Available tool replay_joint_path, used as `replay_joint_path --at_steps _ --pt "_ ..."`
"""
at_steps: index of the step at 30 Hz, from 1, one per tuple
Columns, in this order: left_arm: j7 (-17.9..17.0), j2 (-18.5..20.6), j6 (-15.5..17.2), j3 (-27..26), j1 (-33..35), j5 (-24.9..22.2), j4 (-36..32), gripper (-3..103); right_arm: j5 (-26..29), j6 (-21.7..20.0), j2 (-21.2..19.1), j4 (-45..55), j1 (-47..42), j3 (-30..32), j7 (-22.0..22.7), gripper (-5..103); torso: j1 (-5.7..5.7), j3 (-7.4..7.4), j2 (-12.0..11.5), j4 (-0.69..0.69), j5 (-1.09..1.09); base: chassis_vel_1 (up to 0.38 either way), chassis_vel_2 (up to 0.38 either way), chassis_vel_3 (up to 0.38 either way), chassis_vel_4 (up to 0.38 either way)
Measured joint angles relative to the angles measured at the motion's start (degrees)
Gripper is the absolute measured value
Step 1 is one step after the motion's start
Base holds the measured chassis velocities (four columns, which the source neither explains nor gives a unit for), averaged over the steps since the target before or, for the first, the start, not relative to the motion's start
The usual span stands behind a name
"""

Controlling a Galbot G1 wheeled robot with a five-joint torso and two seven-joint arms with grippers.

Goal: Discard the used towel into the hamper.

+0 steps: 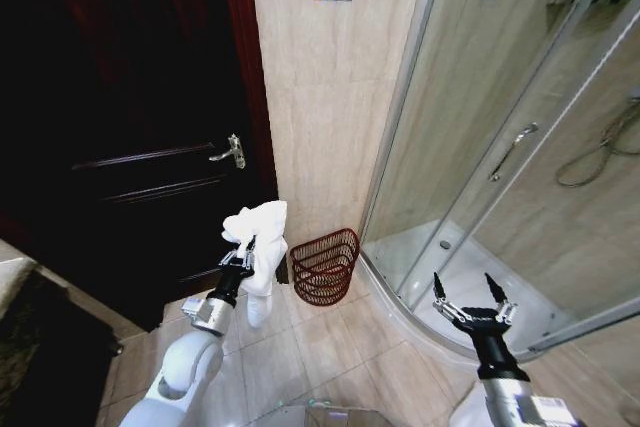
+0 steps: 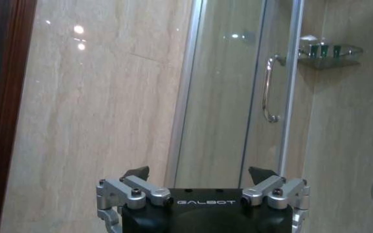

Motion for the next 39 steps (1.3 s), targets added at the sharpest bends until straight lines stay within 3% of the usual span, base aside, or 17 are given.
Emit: replay_joint_path --at_steps 16,39 --pt "0.23 0.27 -1.30 -0.25 0.78 0.34 1.05 10 -2.19 1.76 0.00 -2.14 0.05 -0.12 1.11 100 -2.32 -2.76 -5.09 0.00 0.00 0.000 0.000 0.000 0.000" --pt "0.53 0.40 -1.61 0.02 -0.46 0.17 2.19 10 -4.43 0.67 0.00 -1.55 -0.29 0.02 2.84 100 -5.20 -6.28 -11.48 0.00 0.00 0.000 0.000 0.000 0.000"
